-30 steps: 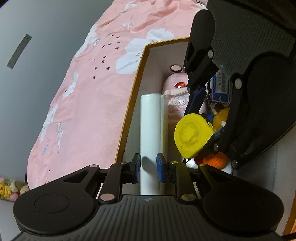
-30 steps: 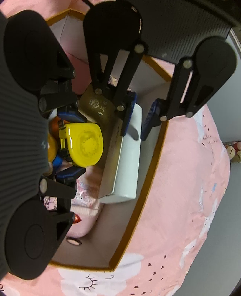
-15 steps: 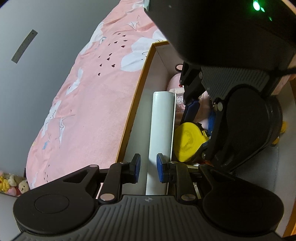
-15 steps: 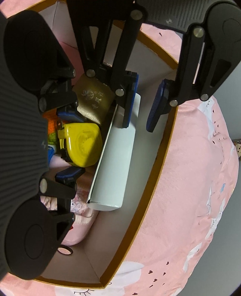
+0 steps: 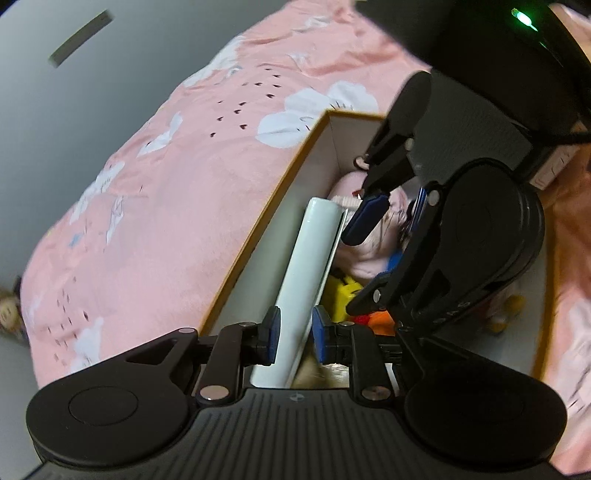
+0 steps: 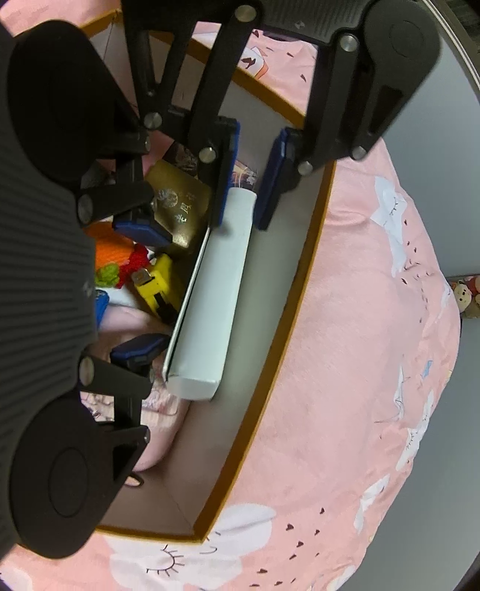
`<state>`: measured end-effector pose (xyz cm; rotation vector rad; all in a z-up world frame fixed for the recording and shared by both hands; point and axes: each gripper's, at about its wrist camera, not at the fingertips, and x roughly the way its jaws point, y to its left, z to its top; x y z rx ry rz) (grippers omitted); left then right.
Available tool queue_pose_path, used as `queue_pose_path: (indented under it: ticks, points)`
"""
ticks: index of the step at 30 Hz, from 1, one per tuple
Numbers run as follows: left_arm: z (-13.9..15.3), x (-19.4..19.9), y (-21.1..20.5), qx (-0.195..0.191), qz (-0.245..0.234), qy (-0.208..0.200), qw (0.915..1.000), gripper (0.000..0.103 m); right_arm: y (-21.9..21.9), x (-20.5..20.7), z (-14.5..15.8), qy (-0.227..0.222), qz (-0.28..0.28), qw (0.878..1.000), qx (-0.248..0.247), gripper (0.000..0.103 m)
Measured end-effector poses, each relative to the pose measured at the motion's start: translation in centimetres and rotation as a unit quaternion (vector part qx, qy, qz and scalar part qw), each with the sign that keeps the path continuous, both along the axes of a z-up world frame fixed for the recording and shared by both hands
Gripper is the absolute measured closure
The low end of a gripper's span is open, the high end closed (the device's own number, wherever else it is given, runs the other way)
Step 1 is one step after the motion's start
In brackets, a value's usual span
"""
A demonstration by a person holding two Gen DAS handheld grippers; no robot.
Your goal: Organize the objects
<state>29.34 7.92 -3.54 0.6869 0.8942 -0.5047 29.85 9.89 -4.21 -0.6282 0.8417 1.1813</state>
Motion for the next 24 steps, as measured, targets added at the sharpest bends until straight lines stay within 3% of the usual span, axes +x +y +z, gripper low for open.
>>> queue_pose_path:
  ticks: [5, 10, 14, 18, 21, 24]
  points:
    - [2.0, -1.5, 0.1, -0.068, 0.057, 0.007, 0.9960, 0.074, -1.8, -1.0, 1.9, -0.008, -0.006, 1.000, 0.016, 0.048]
    - [4.7, -3.5, 0.3, -0.126, 0.133, -0.008, 0.9830, 0.062, -4.0, -3.2, 4.1, -0.012, -0.023, 0.999, 0.034, 0.043]
    - [7.1, -6.9, -0.1, -0.157, 0.187, -0.043, 0.9688, 0.048, -7.4, -4.1, 6.1, -0.012, -0.039, 0.997, 0.061, 0.039]
    - [9.2, -9.7, 0.1, -0.188, 0.230, -0.068, 0.9524, 0.042, -10.2, -6.0, 8.3, -0.020, -0.053, 0.994, 0.098, 0.036]
    - [11.0, -12.7, 0.5, -0.209, 0.262, -0.105, 0.9363, 0.029, -12.9, -7.9, 9.9, -0.038, -0.063, 0.989, 0.131, 0.033]
    - [12.3, -15.4, 0.0, -0.219, 0.290, -0.155, 0.9184, 0.026, -15.2, -9.6, 10.7, -0.056, -0.071, 0.984, 0.151, 0.029]
